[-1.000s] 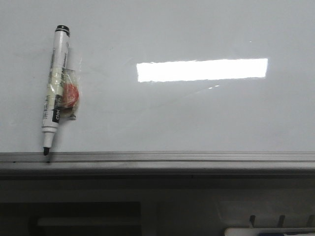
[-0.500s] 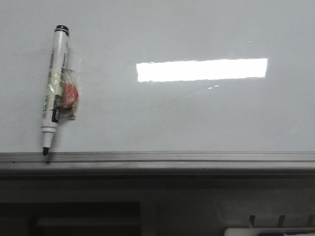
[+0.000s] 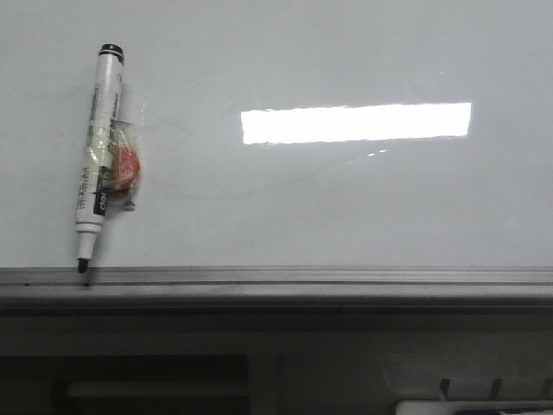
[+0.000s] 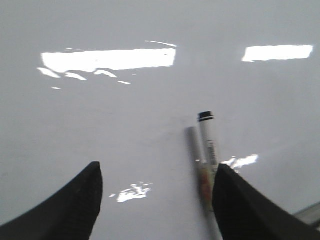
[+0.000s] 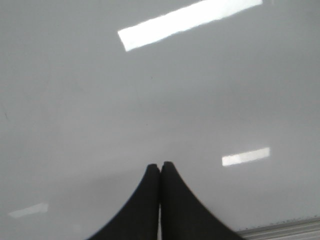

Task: Write number 3 on whiteboard

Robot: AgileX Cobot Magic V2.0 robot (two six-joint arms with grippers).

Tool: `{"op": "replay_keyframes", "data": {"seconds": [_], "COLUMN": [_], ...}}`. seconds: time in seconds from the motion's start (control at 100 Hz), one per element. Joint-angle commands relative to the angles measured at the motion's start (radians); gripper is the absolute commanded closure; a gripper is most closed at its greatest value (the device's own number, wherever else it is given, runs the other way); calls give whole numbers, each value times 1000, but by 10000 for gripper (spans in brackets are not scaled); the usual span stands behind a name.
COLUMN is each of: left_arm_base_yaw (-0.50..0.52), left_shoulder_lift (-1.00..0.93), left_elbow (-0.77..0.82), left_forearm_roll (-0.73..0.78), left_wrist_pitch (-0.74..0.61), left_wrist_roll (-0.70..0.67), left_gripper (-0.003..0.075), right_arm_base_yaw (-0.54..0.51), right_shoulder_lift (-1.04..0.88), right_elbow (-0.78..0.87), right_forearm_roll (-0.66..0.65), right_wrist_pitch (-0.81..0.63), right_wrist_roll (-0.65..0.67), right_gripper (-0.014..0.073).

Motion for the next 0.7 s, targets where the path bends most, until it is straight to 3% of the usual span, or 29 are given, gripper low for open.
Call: {"op": "replay_keyframes", "data": {"seconds": [0.0, 0.33, 0.69], "left_arm_base_yaw": [-74, -212, -299], "left_shoulder_lift": [51, 424, 653], "left_elbow": [-37, -41, -148], "left_forearm_roll": [-12, -132, -177], "left_wrist_pitch": [-124, -327, -332], "left_wrist_roll": [-4, -14, -14], "left_gripper": [295, 290, 289], "right_arm_base_yaw": [2, 2, 2], "right_shoulder_lift": [20, 20, 20], "right_elbow": [-36, -36, -36], "right_forearm_roll": [7, 7, 7], "right_wrist_pitch": [-72, -68, -65], "right_wrist_roll": [0, 0, 0], "right_gripper": [655, 655, 655]}}
